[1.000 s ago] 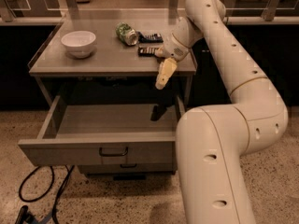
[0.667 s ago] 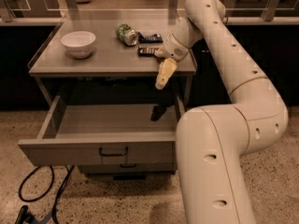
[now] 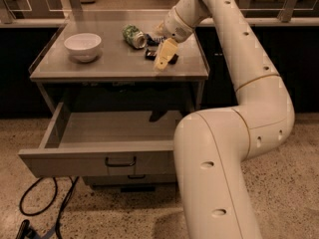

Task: Place rxbar chocolate into top drawer

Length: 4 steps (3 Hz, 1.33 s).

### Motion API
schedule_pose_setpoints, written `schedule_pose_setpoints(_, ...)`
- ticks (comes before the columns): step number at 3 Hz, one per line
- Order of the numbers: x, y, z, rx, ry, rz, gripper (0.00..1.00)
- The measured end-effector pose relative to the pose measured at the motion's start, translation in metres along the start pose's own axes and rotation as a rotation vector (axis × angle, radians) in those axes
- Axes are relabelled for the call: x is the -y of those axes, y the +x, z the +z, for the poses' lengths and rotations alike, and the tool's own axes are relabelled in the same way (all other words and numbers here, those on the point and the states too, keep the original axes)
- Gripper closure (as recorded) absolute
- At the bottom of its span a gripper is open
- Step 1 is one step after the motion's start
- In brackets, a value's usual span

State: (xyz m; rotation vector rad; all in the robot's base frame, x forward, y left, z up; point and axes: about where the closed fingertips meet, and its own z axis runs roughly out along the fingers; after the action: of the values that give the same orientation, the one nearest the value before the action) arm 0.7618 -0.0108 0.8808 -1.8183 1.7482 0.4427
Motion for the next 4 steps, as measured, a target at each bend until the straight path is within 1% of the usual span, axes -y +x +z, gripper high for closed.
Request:
schedule_pose_setpoints(1, 0.005, -0.002, 0.007, 0.011, 0.01, 0.011, 0.0)
schedule_pose_setpoints(2, 0.029, 0.024, 0.046, -0.139, 0.059, 0.123, 0.0)
schedule_pose_setpoints(3, 0.067, 0.083, 0.031, -0.346, 0.253, 0.312, 0.0)
schedule_pose_setpoints(4, 0.07, 0.09, 0.027, -0.368, 0.288, 0.39, 0.0)
